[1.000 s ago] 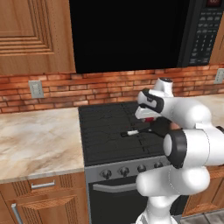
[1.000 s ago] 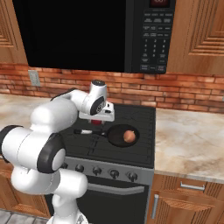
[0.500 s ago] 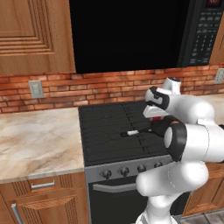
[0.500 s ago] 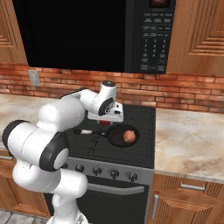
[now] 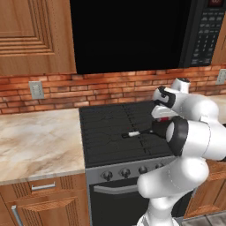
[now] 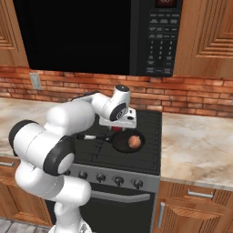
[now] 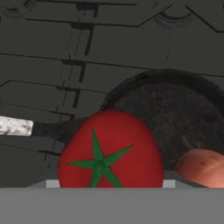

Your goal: Place the pan on the front right burner on the stove. Then place the tomato and the onion in the pan and turn on the front right burner.

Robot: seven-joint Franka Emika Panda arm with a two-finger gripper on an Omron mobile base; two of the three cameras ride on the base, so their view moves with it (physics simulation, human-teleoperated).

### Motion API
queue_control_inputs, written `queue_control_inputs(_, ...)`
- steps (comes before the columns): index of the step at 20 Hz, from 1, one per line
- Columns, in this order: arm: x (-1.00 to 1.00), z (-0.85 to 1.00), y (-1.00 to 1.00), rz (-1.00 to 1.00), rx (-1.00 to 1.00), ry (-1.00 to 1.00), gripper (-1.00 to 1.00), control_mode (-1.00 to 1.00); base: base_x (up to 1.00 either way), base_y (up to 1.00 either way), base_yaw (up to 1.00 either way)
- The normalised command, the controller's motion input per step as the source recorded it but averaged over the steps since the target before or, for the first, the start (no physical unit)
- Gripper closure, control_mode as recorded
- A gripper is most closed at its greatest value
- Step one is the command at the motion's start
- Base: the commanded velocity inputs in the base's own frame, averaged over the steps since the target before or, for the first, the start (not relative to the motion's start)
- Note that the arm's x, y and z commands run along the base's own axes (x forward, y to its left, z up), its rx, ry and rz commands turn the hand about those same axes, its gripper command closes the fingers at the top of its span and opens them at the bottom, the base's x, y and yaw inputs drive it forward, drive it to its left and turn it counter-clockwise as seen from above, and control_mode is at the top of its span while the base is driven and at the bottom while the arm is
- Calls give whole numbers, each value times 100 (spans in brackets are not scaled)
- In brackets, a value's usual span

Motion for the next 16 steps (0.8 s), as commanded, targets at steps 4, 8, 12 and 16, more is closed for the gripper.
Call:
queue_control_inputs(4, 0, -18, -9, 0, 0, 0, 100, -100, 0, 0, 0)
queue_control_inputs(8, 0, -26, -2, 0, 0, 0, 100, -100, 0, 0, 0)
queue_control_inputs(12, 0, -30, 0, 0, 0, 0, 100, -100, 0, 0, 0)
queue_control_inputs(16, 0, -23, 0, 0, 0, 0, 100, -100, 0, 0, 0)
